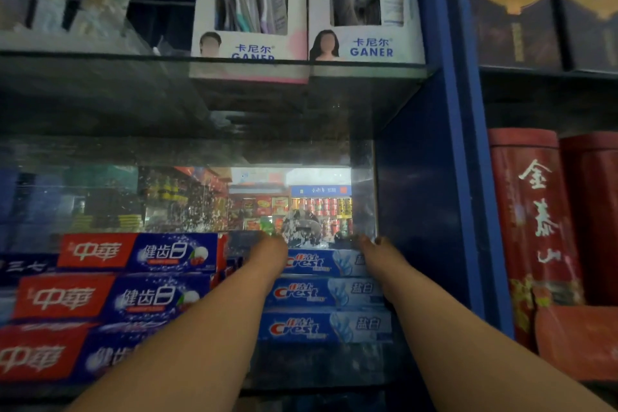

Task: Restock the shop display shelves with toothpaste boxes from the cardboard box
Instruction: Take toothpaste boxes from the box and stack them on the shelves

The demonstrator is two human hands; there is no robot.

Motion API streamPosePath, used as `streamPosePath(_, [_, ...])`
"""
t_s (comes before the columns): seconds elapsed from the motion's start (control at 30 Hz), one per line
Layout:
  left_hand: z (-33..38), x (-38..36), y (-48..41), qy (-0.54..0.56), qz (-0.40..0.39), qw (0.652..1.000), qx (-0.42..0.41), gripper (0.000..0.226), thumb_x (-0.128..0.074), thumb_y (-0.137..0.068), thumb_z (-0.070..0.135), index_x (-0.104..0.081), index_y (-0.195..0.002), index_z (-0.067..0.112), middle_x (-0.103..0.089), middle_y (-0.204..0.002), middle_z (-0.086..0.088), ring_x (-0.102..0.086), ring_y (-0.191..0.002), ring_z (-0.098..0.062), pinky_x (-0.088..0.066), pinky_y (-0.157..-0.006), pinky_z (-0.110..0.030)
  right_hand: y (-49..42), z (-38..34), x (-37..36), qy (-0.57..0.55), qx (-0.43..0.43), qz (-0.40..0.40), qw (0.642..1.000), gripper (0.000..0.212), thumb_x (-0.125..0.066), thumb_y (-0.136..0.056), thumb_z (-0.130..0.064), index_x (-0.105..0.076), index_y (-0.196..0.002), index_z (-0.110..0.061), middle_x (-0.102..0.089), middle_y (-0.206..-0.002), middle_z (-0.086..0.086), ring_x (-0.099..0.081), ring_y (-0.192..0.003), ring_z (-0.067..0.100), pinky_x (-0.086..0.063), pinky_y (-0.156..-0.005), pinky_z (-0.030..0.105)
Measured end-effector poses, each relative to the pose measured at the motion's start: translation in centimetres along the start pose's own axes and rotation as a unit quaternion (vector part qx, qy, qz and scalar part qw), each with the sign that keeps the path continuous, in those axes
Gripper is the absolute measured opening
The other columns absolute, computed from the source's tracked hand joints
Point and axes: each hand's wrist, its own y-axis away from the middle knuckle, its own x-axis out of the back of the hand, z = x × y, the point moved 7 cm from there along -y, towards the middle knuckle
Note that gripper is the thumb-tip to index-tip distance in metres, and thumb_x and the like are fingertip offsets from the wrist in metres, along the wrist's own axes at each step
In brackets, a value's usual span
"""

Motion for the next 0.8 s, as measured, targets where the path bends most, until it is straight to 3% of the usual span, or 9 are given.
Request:
streamPosePath(0.1, [-0.8,-0.1,-0.7,-0.094,0.018,0.995,0.011,0.04,-0.033,-0.102,0.013,-0.044,-0.135,-0.006,-0.051,-0.137,-0.021,-0.053,-0.123,-0.033,-0.045,-0.097,-0.034,0.0,0.5,0.1,-0.003,0.008,0.007,1.0,0.073,-0.051,-0.087,-0.057,-0.032,-0.145,-0.017,-0.045,-0.141,0.011,-0.05,-0.121,0.032,-0.044,-0.096,0.04])
streamPosePath(0.2, [-0.8,0.1,0.2,-0.198,0.02,0.98,0.017,0.042,-0.04,-0.1,0.009,-0.037,-0.141,0.0,-0.041,-0.145,-0.019,-0.047,-0.129,-0.031,-0.042,-0.101,-0.034,0.2,1.0,0.3,-0.019,0.007,0.031,0.999,0.077,-0.052,-0.084,-0.061,-0.036,-0.142,-0.013,-0.049,-0.138,0.011,-0.053,-0.118,0.032,-0.046,-0.097,0.041])
streamPosePath(0.27, [-0.6,0.3,1.1,-0.186,0.031,0.982,0.003,0.042,-0.04,-0.099,0.008,-0.037,-0.14,0.002,-0.041,-0.145,-0.018,-0.047,-0.128,-0.03,-0.043,-0.1,-0.033,0.5,1.2,0.6,-0.046,-0.007,0.053,0.998,0.08,-0.048,-0.087,-0.062,-0.032,-0.145,-0.009,-0.046,-0.141,0.013,-0.05,-0.122,0.034,-0.043,-0.098,0.038])
streamPosePath(0.4, [-2.4,1.2,2.2,-0.02,0.113,0.993,-0.008,0.036,-0.04,-0.098,0.014,-0.049,-0.127,-0.005,-0.055,-0.129,-0.023,-0.053,-0.12,-0.037,-0.044,-0.094,-0.038,1.2,1.8,0.2,-0.052,-0.018,0.046,0.997,0.071,-0.038,-0.094,-0.056,-0.028,-0.148,-0.01,-0.043,-0.144,0.014,-0.047,-0.125,0.034,-0.039,-0.089,0.036])
streamPosePath(0.5, [-3.8,0.7,2.7,0.0,0.086,0.996,0.004,0.036,-0.04,-0.098,0.015,-0.051,-0.125,-0.006,-0.057,-0.127,-0.023,-0.055,-0.117,-0.038,-0.046,-0.093,-0.039,1.5,2.4,0.0,-0.045,-0.014,0.032,0.998,0.065,-0.037,-0.096,-0.052,-0.031,-0.147,-0.013,-0.046,-0.141,0.014,-0.05,-0.119,0.033,-0.042,-0.085,0.034])
streamPosePath(0.6, [-4.1,0.8,3.2,-0.022,0.061,0.998,0.015,0.037,-0.037,-0.098,0.015,-0.052,-0.125,-0.007,-0.056,-0.128,-0.024,-0.055,-0.117,-0.037,-0.045,-0.095,-0.04,2.0,3.1,-0.5,-0.076,-0.015,0.015,0.997,0.058,-0.039,-0.094,-0.054,-0.039,-0.14,-0.019,-0.052,-0.13,0.012,-0.057,-0.105,0.03,-0.048,-0.082,0.036])
streamPosePath(0.67, [-4.2,0.8,3.2,-0.009,0.054,0.998,0.02,0.037,-0.036,-0.099,0.013,-0.052,-0.126,-0.005,-0.057,-0.128,-0.023,-0.056,-0.107,-0.033,-0.045,-0.093,-0.037,2.1,3.7,-0.7,-0.094,-0.016,0.009,0.995,0.048,-0.04,-0.095,-0.05,-0.045,-0.132,-0.02,-0.056,-0.119,0.009,-0.059,-0.098,0.029,-0.052,-0.084,0.041])
streamPosePath(0.73, [-4.8,0.4,3.4,0.039,0.036,0.998,0.029,0.033,-0.037,-0.097,0.014,-0.057,-0.12,0.003,-0.062,-0.119,-0.019,-0.058,-0.097,-0.024,-0.048,-0.091,-0.034,2.4,3.8,-0.7,-0.093,-0.011,0.001,0.996,0.037,-0.038,-0.099,-0.043,-0.047,-0.127,-0.02,-0.057,-0.104,0.005,-0.059,-0.088,0.024,-0.051,-0.073,0.033])
streamPosePath(0.8, [-5.6,-0.1,3.3,0.087,0.019,0.995,0.047,0.027,-0.037,-0.094,0.018,-0.062,-0.103,0.016,-0.068,-0.103,-0.014,-0.065,-0.094,-0.031,-0.052,-0.093,-0.046,2.6,3.8,-0.5,-0.094,-0.002,-0.01,0.996,0.027,-0.036,-0.102,-0.038,-0.048,-0.119,-0.021,-0.055,-0.088,-0.001,-0.056,-0.075,0.017,-0.043,-0.059,0.026])
